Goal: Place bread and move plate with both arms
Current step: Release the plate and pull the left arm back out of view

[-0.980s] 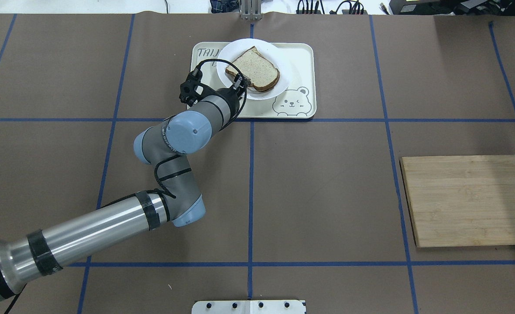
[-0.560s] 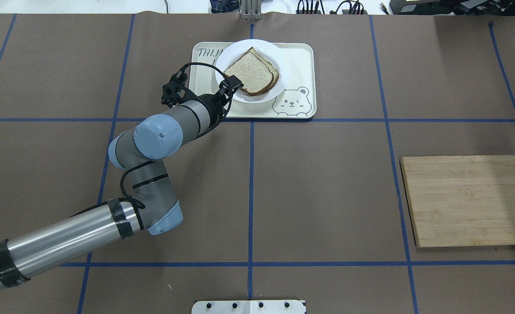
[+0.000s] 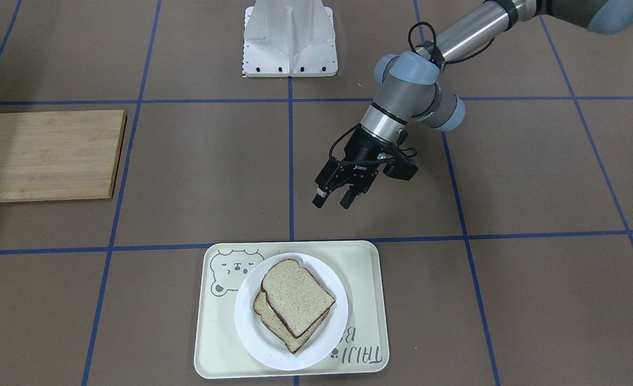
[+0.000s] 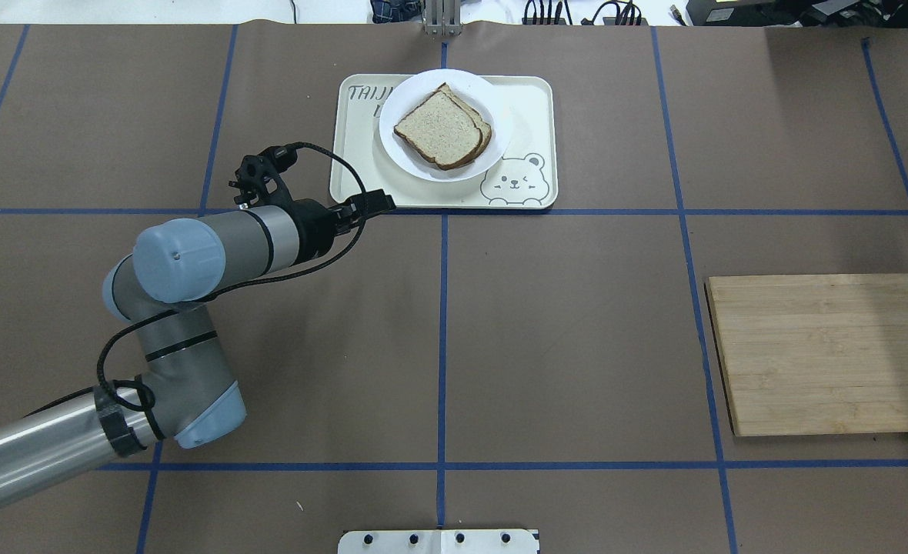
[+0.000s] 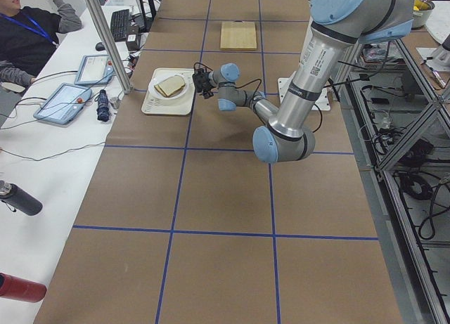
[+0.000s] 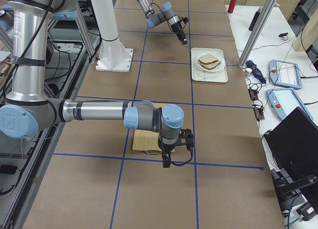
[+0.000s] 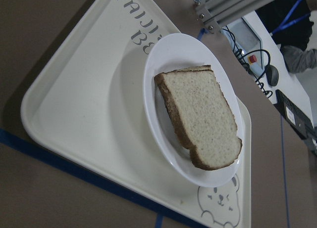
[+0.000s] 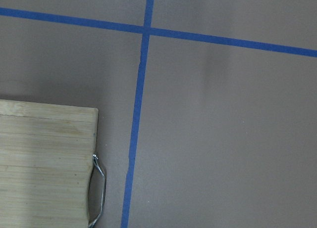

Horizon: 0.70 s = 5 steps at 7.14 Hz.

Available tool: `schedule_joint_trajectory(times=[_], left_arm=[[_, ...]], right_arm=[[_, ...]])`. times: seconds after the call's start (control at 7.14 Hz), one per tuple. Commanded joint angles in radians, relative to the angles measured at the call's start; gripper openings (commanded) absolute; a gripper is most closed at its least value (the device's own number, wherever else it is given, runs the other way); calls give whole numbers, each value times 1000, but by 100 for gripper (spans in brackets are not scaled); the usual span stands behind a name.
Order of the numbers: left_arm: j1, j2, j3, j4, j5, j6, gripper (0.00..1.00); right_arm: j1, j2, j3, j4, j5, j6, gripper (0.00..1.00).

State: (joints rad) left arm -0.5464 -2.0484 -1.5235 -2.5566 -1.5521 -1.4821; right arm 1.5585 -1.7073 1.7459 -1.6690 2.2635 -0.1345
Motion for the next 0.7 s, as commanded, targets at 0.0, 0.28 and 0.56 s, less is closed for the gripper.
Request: schedule_joint_trajectory(times=[0.0,0.28,0.56], left_arm=[[-35,65,-129,267,-92,434,98],[-134,108,-283,619,-123,779,98],[-329,164,-290,726,-259,1145,98]], right_arm=[[0,-6,1,0,-22,-2,100],[0,-9,0,0,-36,-2,100],[0,-11,-2,0,-36,-1,100]])
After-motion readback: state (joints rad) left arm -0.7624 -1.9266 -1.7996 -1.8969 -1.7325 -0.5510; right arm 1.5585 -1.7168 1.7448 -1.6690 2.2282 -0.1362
